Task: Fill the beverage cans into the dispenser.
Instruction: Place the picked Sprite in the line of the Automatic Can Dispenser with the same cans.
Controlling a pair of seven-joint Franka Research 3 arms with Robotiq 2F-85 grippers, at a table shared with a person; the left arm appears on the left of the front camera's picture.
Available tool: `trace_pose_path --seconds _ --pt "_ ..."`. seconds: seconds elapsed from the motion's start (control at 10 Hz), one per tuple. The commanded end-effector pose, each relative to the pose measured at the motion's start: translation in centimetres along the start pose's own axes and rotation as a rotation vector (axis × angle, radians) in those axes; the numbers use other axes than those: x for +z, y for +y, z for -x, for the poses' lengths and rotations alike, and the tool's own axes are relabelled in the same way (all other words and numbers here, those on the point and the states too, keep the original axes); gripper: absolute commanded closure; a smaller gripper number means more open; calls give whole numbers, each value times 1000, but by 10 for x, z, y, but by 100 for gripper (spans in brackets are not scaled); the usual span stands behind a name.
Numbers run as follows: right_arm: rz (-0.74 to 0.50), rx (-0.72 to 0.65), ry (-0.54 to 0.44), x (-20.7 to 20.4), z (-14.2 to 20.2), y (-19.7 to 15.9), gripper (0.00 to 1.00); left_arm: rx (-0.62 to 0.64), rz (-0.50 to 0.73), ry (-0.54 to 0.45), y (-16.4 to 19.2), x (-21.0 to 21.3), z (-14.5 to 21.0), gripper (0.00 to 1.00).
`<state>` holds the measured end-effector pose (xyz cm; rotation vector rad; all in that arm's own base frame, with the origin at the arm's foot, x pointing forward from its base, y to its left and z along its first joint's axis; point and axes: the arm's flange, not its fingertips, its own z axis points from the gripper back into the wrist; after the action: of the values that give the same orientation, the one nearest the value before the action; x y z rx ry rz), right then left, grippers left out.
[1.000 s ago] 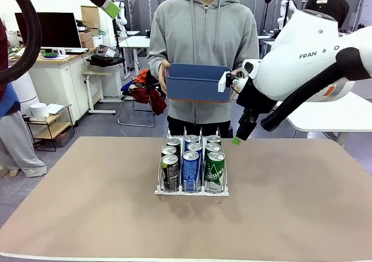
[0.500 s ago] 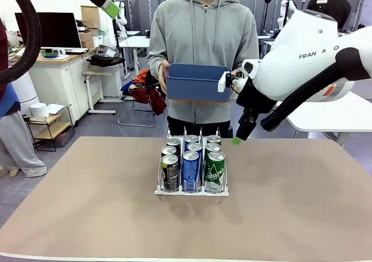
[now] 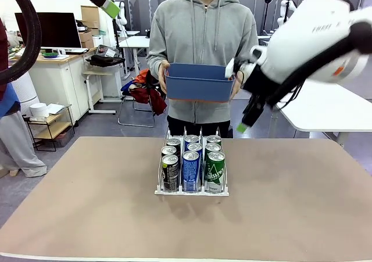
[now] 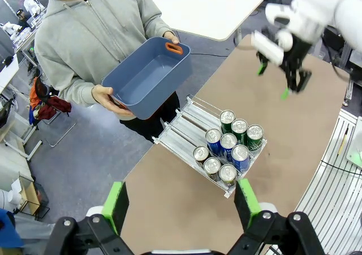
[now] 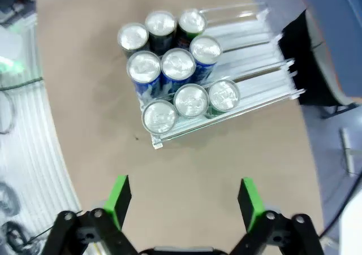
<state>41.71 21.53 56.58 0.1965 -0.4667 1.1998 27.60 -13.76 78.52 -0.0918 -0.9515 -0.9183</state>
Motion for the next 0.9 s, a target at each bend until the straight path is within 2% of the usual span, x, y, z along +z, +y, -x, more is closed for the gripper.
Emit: trace_pose_path --seconds 0.0,0.2,0.5,0.8 --pt "-64 -74 -85 56 -6 -43 0 -6 19 -5 2 0 2 0" --pt "-29 -96 -136 107 -11 -72 0 -6 19 -5 2 0 2 0" --pt "31 -132 -246 180 -10 -95 0 -6 19 -5 2 0 2 0" --pt "72 -137 -308 219 -12 -97 0 -6 19 -5 2 0 2 0"
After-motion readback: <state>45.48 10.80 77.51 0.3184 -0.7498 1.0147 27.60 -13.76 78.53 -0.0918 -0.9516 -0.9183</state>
